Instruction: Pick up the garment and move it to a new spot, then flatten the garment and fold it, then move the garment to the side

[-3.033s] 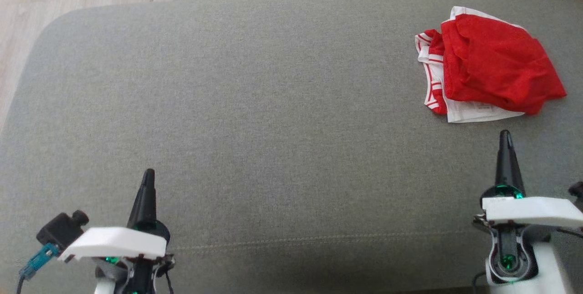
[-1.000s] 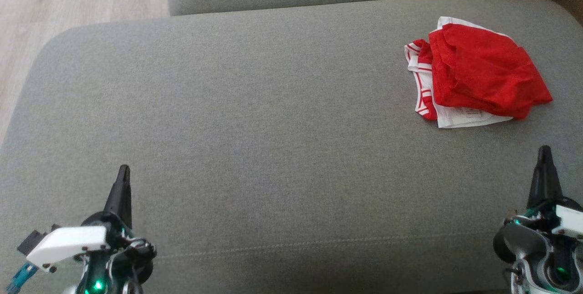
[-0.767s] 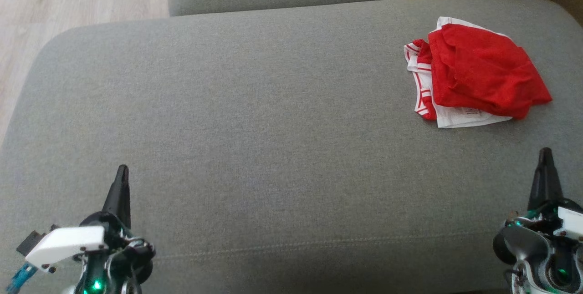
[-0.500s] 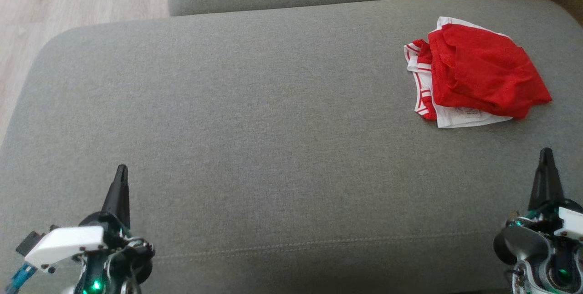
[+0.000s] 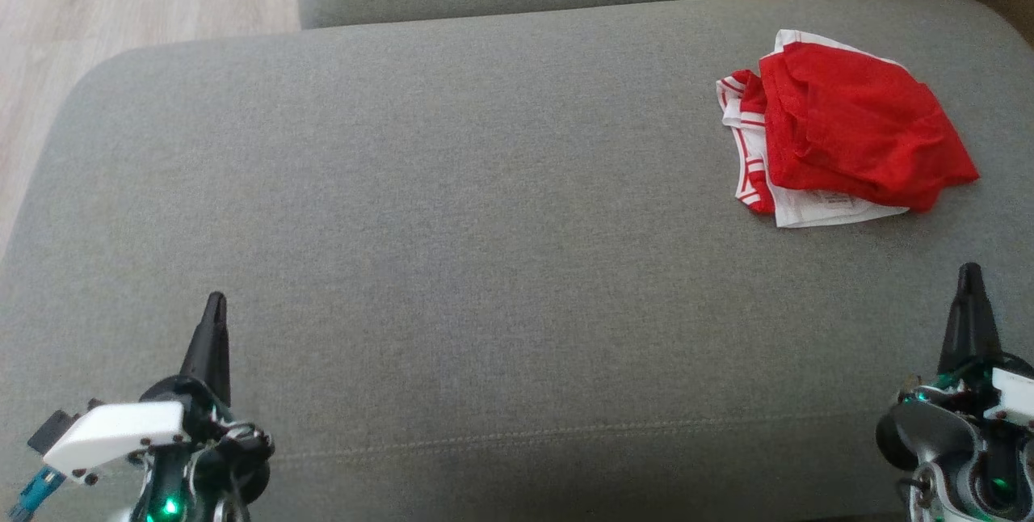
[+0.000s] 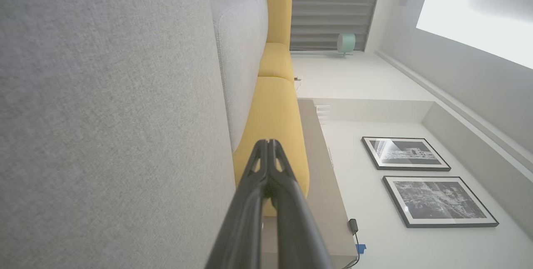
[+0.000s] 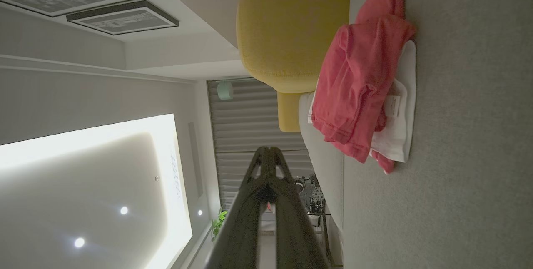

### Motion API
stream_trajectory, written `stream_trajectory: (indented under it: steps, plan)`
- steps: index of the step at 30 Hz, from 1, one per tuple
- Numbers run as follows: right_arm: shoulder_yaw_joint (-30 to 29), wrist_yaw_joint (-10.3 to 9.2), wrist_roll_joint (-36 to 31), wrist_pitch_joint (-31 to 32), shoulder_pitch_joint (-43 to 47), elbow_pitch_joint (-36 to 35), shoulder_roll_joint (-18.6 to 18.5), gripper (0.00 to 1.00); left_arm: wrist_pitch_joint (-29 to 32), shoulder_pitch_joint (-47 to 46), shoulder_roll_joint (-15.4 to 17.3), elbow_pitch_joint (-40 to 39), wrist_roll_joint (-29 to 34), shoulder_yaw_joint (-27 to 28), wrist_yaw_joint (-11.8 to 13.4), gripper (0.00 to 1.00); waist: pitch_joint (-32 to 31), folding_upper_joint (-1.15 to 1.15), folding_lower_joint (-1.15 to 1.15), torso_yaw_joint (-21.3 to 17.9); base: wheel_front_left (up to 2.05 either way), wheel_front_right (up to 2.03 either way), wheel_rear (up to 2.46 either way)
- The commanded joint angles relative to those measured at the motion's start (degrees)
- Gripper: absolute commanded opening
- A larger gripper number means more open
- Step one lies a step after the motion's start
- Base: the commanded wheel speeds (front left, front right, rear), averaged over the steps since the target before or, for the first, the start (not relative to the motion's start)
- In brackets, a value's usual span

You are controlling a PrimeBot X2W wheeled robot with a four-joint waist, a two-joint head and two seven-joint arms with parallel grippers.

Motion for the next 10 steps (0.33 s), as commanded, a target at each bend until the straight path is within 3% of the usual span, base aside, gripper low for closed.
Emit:
stream_trajectory:
  steps: [1,10]
  plan:
    - [1.2,0.28,-0.16,0.42,-1.41,-2.35,-0.26,0.0,0.44,-3.23,0.69,-1.52,0.23,2.2,-0.43,0.0,0.0,0.0,0.0,0.0,0.0,0.0,0.0]
    - [1.07,0.28,-0.27,0.53,-1.43,-2.34,-0.17,0.0,0.57,-3.25,0.57,-1.51,0.37,2.37,-0.43,0.0,0.0,0.0,0.0,0.0,0.0,0.0,0.0]
